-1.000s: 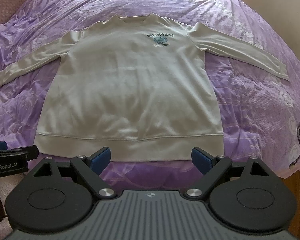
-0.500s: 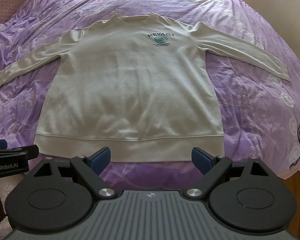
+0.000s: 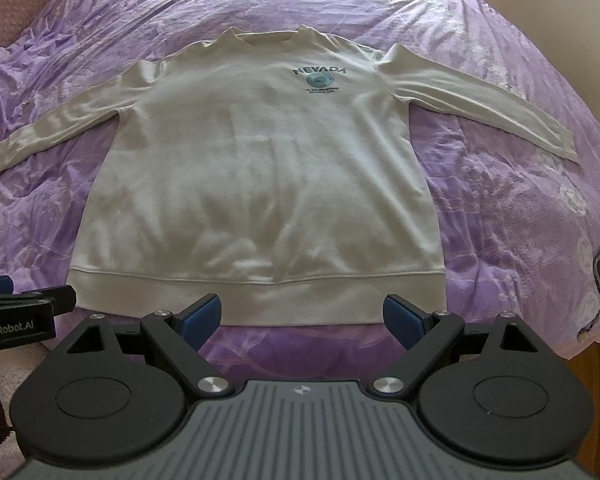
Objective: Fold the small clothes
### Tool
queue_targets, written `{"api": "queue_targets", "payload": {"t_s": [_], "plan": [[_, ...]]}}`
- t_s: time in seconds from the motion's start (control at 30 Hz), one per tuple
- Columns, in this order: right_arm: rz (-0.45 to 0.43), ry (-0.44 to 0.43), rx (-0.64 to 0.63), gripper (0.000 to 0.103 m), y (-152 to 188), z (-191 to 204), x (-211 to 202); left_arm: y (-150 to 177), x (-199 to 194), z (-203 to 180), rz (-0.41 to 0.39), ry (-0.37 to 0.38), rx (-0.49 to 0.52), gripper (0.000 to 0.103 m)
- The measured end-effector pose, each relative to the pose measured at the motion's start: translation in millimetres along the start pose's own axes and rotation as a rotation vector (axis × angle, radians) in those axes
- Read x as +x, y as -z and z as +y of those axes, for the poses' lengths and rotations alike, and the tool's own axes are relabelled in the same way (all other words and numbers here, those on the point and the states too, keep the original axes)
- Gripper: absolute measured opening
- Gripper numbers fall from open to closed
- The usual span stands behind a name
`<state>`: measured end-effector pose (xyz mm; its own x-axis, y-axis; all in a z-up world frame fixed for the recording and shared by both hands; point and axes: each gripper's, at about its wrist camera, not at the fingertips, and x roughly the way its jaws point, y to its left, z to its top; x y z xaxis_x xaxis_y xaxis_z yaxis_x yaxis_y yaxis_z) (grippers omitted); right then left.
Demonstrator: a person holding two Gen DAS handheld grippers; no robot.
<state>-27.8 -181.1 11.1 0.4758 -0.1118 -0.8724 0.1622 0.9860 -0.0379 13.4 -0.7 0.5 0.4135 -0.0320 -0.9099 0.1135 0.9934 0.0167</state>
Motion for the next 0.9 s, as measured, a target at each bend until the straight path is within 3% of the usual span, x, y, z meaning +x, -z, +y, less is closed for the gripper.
{"api": "queue_targets", "payload": {"t_s": [0.47,0.7,0.8,0.9], "plan": [[0.020,0.003,-0.002,0.103,-3.3,3.5,7.2,-4.3,11.0,4.1,0.017,0.014,-0.006,0.079],[0.021,0.007,-0.018,0.103,-11.3,10.4,15.4,-13.1,21.6,17.8,-0.019,0.049,-0.022,0.079],[-0.011,0.005,-0.021,0.103,-21.7,12.2,21.6,-24.3,33.4,43.4,-0.031,0.038,-0.124,0.079],[-0.110,0.027,-0.008,0.103,-37.9,12.4,32.6,-39.4,50.9,87.7,-0.082,0.092,-0.270,0.079]]}}
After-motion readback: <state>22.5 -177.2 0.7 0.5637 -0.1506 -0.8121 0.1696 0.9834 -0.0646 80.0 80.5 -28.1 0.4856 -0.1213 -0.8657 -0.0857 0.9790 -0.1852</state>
